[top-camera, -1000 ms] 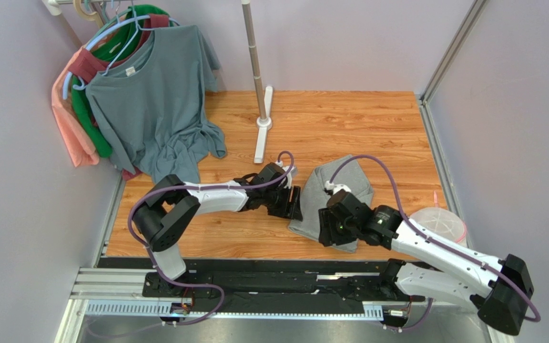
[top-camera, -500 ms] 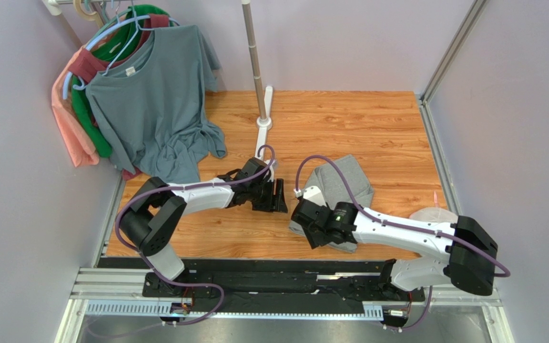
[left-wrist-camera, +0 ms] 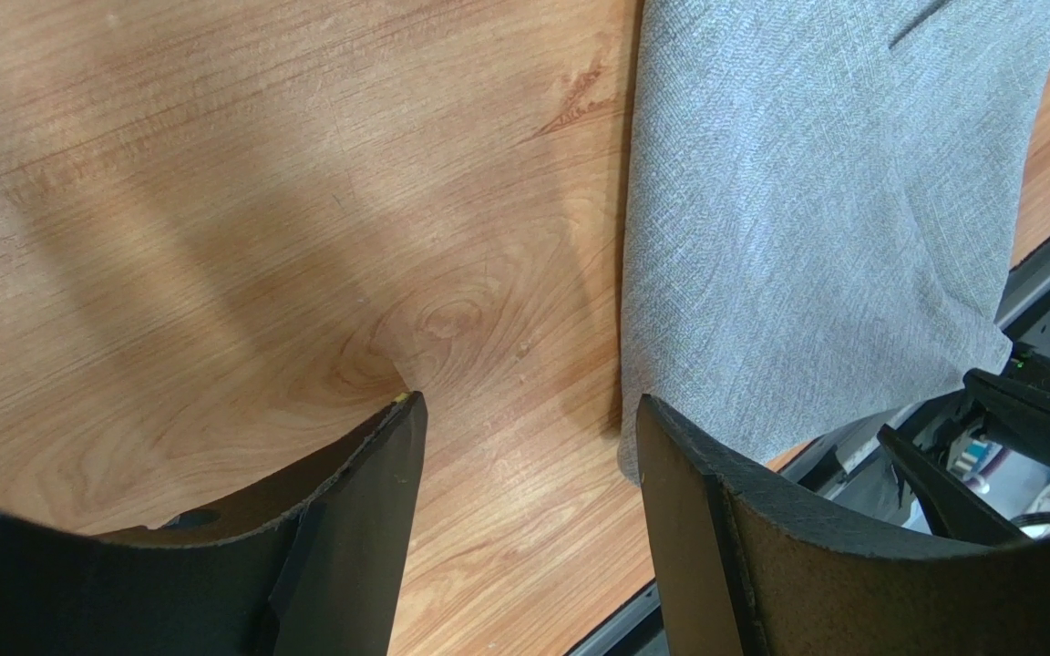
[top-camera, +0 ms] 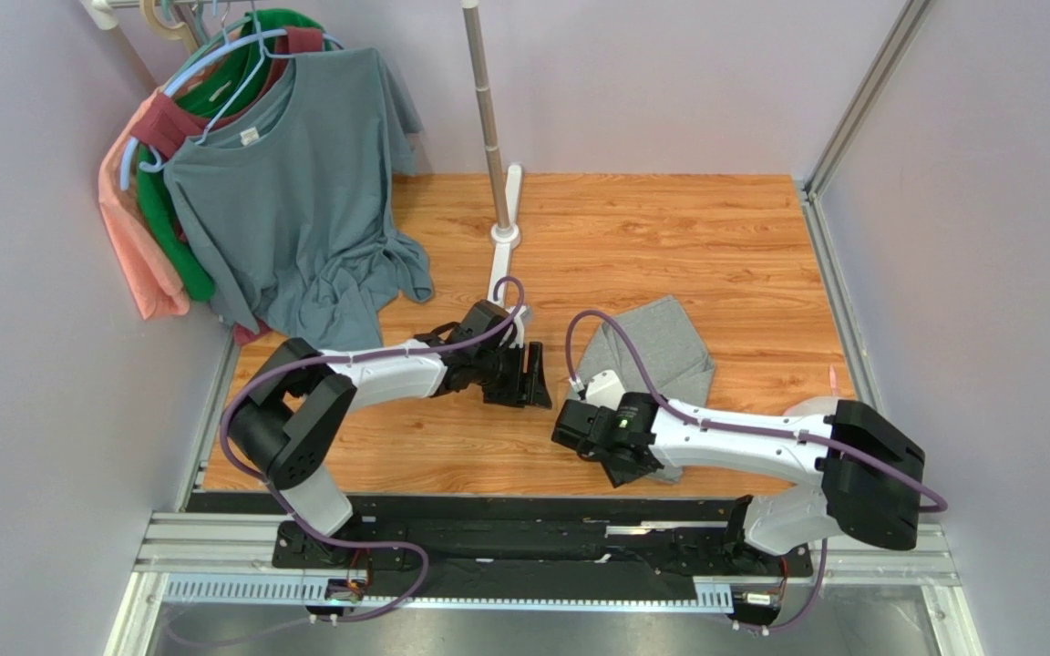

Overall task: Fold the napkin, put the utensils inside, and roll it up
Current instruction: Roll the napkin with the utensil

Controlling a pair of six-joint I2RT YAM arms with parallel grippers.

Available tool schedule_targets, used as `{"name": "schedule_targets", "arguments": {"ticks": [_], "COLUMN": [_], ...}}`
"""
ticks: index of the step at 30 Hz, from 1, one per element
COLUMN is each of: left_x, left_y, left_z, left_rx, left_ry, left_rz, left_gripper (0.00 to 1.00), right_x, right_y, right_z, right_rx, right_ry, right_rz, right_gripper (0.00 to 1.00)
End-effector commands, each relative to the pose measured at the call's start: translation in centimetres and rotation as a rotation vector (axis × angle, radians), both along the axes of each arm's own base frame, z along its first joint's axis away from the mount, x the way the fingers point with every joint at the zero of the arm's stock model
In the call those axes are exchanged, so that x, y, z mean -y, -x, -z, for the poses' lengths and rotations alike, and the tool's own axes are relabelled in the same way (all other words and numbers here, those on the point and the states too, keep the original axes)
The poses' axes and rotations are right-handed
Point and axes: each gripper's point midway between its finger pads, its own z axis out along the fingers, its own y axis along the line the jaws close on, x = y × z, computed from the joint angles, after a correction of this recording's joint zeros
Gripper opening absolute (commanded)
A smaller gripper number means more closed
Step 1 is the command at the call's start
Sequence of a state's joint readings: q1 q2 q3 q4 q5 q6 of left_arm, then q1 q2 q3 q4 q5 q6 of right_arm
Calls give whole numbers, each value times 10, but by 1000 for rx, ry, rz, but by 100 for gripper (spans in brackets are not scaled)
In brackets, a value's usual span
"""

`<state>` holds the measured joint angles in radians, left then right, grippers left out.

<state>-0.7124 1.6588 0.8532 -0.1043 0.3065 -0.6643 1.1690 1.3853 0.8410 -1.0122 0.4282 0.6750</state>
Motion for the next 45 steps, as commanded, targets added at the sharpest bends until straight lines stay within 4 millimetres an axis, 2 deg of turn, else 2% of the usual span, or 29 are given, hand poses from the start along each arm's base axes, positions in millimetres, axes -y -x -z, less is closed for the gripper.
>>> {"name": "schedule_targets", "arguments": {"ticks": [1, 11, 15, 19, 21, 25, 31, 35, 39, 45], "left_x": [5, 4, 2, 1, 1, 2, 2, 0, -1, -1], "left_y": [-5, -6, -7, -7, -7, -8, -8, -9, -9, -9], "left_z": [-6, -9, -8, -7, -7, -6, -8, -8, -7, -7], "left_rx": [23, 28, 29, 28, 26, 25, 24, 27, 25, 23], "left_ry": [27, 27, 23, 22, 25, 28, 36, 37, 38, 42], "left_rz": [16, 12, 10, 9, 12, 15, 17, 14, 13, 9], "left_gripper": [67, 67, 66, 66, 66, 66, 66, 66, 66, 66], "right_x": [11, 20, 24, 25, 22, 23, 21, 28, 37, 33], "right_y": [-2, -5, -5, -10, -13, -23, -29, -31, -35, -36], "right_z": [0, 8, 9, 2, -4, -14, -13, -13, -20, -33], "right_rx": [37, 47, 46, 76, 89, 128, 142, 165, 210, 281], "right_ry": [54, 150, 186, 193, 193, 244, 318, 400, 474, 460], "right_rz": [43, 74, 81, 84, 73, 50, 47, 73, 108, 108], "right_gripper": [45, 41, 28, 17, 8, 1, 0, 0, 0, 0]}}
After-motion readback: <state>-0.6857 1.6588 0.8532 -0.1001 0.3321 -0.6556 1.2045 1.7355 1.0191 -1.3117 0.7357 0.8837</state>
